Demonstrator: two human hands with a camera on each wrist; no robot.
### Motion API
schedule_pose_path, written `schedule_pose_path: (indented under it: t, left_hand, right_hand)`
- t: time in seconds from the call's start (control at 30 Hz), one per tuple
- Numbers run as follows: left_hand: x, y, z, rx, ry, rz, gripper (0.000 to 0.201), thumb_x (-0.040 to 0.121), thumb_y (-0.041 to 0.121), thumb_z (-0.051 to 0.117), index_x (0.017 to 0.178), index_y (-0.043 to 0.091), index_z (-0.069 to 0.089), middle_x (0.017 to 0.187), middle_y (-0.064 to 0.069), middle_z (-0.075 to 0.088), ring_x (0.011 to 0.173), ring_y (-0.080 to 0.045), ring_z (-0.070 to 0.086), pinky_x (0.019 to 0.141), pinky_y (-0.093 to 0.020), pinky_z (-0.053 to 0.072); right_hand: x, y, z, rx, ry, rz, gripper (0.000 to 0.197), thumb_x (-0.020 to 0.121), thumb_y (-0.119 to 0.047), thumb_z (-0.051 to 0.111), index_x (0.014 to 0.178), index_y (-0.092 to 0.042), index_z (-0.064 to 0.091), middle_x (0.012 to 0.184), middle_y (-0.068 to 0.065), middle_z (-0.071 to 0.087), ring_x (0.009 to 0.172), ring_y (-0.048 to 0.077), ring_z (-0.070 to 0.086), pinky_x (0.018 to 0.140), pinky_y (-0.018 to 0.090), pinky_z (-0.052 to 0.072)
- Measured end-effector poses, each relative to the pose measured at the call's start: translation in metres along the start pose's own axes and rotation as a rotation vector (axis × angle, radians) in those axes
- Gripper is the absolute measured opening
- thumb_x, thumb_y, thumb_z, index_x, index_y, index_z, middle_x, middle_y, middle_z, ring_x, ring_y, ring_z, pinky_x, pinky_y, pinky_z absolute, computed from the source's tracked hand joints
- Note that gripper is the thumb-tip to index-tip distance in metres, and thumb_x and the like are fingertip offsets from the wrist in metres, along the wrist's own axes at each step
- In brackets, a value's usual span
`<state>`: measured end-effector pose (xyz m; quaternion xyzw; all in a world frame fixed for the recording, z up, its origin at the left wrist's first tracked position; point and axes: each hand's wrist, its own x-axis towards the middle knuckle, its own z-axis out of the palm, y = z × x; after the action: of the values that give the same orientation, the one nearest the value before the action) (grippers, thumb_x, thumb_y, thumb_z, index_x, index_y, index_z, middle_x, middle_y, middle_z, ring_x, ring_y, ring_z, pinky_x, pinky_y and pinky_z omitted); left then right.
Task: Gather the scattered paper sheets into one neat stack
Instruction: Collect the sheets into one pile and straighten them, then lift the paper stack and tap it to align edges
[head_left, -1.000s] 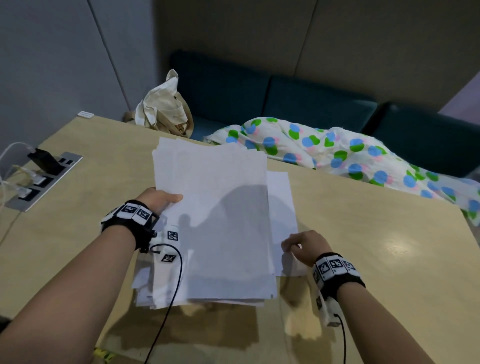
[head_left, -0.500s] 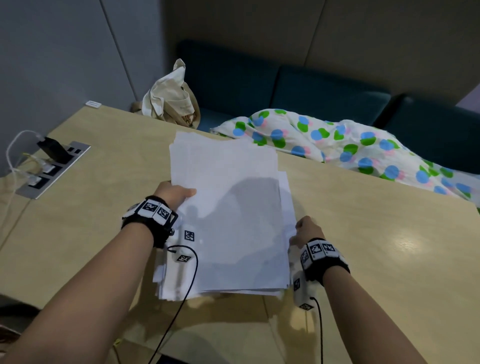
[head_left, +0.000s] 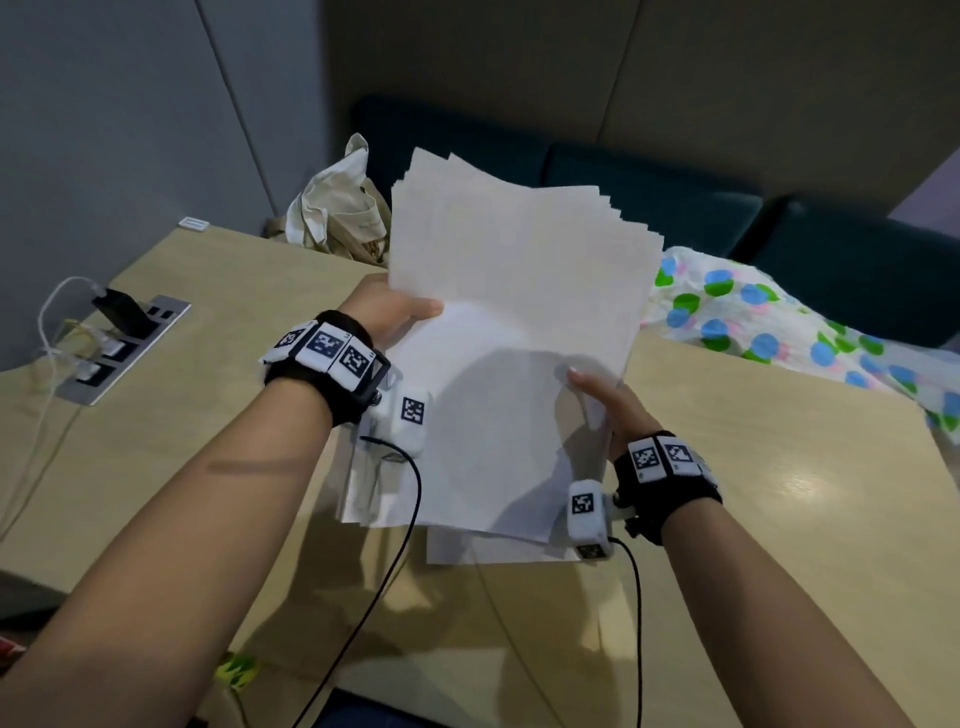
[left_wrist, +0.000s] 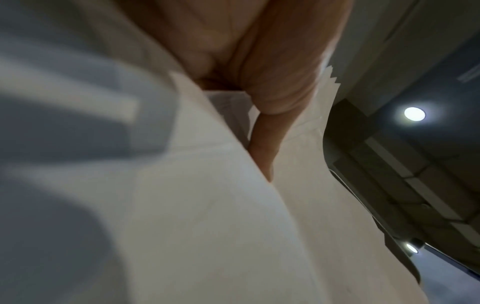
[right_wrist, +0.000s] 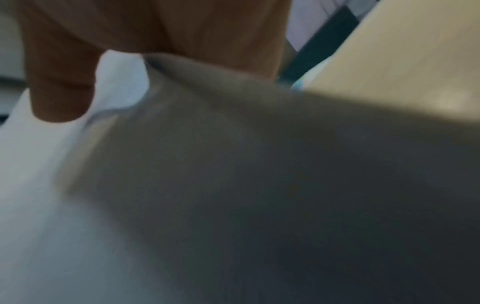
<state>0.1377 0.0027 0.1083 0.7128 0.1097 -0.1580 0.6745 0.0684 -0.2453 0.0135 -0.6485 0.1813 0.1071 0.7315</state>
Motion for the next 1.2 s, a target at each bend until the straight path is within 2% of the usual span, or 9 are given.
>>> schedule_pose_path:
  t: [0.1, 0.3, 0.43, 0.5, 0.6, 0.87, 1.03, 1.1, 1.2]
  left_hand:
    - [0.000, -0.006, 0.000, -0.003, 0.015, -0.058, 0.045, 0.086, -0.007, 0.059, 0.130, -0.010, 0.049, 0.125, -0.016, 0.059, 0.114, -0.030, 0.058, 0.087, -0.025, 0.043]
    - [0.011, -0.058, 0.011, 0.029, 0.027, -0.180, 0.048, 0.075, -0.001, 0.074, 0.120, -0.010, 0.060, 0.120, -0.020, 0.065, 0.104, -0.031, 0.065, 0.098, -0.042, 0.049]
    - [0.025, -0.117, 0.021, 0.142, 0.059, -0.269, 0.048, 0.068, 0.001, 0.078, 0.114, -0.003, 0.063, 0.114, -0.010, 0.067, 0.102, -0.029, 0.064, 0.094, -0.034, 0.048]
    - [0.033, -0.146, 0.026, 0.123, 0.060, -0.289, 0.063, 0.057, 0.005, 0.080, 0.117, 0.006, 0.063, 0.119, -0.010, 0.068, 0.102, -0.029, 0.066, 0.096, -0.040, 0.051]
    - [0.038, -0.164, 0.031, 0.264, 0.090, -0.275, 0.068, 0.063, 0.006, 0.075, 0.127, 0.018, 0.057, 0.117, -0.003, 0.068, 0.104, -0.027, 0.064, 0.092, -0.035, 0.051]
    - [0.036, -0.151, 0.047, 0.342, 0.143, -0.359, 0.070, 0.072, 0.009, 0.078, 0.134, 0.006, 0.046, 0.126, -0.009, 0.062, 0.106, -0.030, 0.061, 0.083, -0.033, 0.046]
    - [0.039, -0.158, 0.045, 0.382, 0.175, -0.546, 0.062, 0.075, 0.022, 0.077, 0.125, -0.005, 0.053, 0.121, -0.016, 0.063, 0.098, -0.029, 0.059, 0.097, -0.037, 0.047]
    - [0.039, -0.165, 0.048, 0.408, 0.168, -0.540, 0.053, 0.078, 0.021, 0.075, 0.121, -0.006, 0.058, 0.115, -0.016, 0.064, 0.095, -0.027, 0.057, 0.097, -0.035, 0.047]
    - [0.037, -0.166, 0.052, 0.397, 0.189, -0.415, 0.055, 0.079, 0.015, 0.074, 0.128, 0.000, 0.055, 0.123, -0.016, 0.063, 0.113, -0.030, 0.061, 0.096, -0.034, 0.047]
  right_hand:
    - [-0.011, -0.009, -0.007, 0.046, -0.039, 0.031, 0.013, 0.084, -0.015, 0.064, 0.092, -0.007, 0.068, 0.071, 0.006, 0.072, 0.067, 0.024, 0.066, 0.059, 0.028, 0.054]
    - [-0.005, -0.019, -0.025, -0.316, 0.181, 0.132, 0.026, 0.081, 0.002, 0.065, 0.106, 0.010, 0.062, 0.089, 0.020, 0.065, 0.083, 0.033, 0.062, 0.084, 0.044, 0.050]
    - [0.006, 0.003, -0.027, -0.668, 0.263, 0.165, 0.010, 0.082, -0.005, 0.064, 0.089, 0.002, 0.063, 0.073, 0.012, 0.059, 0.071, 0.027, 0.056, 0.060, 0.030, 0.043]
    - [0.013, 0.022, -0.027, -0.752, 0.281, 0.187, 0.017, 0.081, -0.006, 0.065, 0.092, 0.006, 0.066, 0.074, 0.013, 0.059, 0.071, 0.028, 0.054, 0.056, 0.030, 0.041]
    - [0.021, 0.046, -0.030, -0.769, 0.272, 0.240, 0.028, 0.078, -0.007, 0.068, 0.103, 0.006, 0.067, 0.089, 0.017, 0.063, 0.077, 0.028, 0.055, 0.063, 0.032, 0.043]
    - [0.025, 0.069, -0.027, -0.767, 0.254, 0.307, 0.019, 0.072, -0.008, 0.075, 0.087, -0.002, 0.065, 0.085, 0.015, 0.062, 0.078, 0.029, 0.059, 0.066, 0.032, 0.047]
    - [0.023, 0.077, -0.026, -0.698, 0.246, 0.363, 0.033, 0.072, -0.008, 0.075, 0.098, 0.009, 0.066, 0.087, 0.018, 0.064, 0.076, 0.031, 0.060, 0.061, 0.032, 0.047]
    - [0.023, 0.083, -0.028, -0.637, 0.241, 0.372, 0.039, 0.069, -0.010, 0.076, 0.101, 0.009, 0.065, 0.097, 0.020, 0.068, 0.084, 0.034, 0.065, 0.069, 0.037, 0.053]
    - [0.017, 0.083, -0.029, -0.541, 0.262, 0.371, 0.038, 0.073, -0.009, 0.073, 0.106, 0.008, 0.063, 0.104, 0.021, 0.068, 0.088, 0.035, 0.065, 0.071, 0.038, 0.054]
